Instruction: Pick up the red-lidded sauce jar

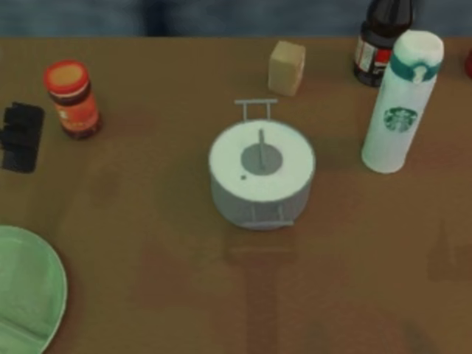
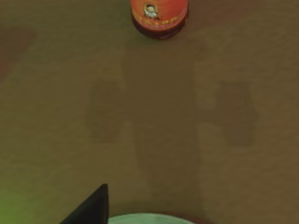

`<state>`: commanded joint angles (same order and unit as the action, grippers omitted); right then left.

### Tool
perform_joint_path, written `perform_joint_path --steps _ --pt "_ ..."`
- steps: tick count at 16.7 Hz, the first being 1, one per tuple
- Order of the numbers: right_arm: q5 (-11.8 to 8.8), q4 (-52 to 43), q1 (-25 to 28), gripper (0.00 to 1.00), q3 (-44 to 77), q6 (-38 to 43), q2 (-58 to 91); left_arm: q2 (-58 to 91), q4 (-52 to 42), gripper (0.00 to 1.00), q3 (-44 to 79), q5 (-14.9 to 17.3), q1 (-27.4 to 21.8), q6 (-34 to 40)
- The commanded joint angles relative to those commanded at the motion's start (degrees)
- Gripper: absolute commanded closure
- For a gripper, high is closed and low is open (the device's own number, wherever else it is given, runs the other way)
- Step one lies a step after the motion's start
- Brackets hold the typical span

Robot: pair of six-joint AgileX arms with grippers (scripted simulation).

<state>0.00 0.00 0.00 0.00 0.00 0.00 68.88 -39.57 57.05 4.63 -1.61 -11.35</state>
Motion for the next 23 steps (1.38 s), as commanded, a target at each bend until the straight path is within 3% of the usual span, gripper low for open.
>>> perform_joint_path --steps 13,18,23 --pt "0.0 0.0 0.0 0.00 0.0 0.0 0.0 62.4 -29.7 0.00 68.8 1.3 0.2 -11.0" --pt "0.0 0.0 0.0 0.00 0.0 0.0 0.0 75.1 -34.8 0.00 82.3 0.9 0.5 -13.0" --pt "0.0 0.0 0.0 0.00 0.0 0.0 0.0 76.8 -35.4 0.00 84.1 0.9 0.5 -13.3"
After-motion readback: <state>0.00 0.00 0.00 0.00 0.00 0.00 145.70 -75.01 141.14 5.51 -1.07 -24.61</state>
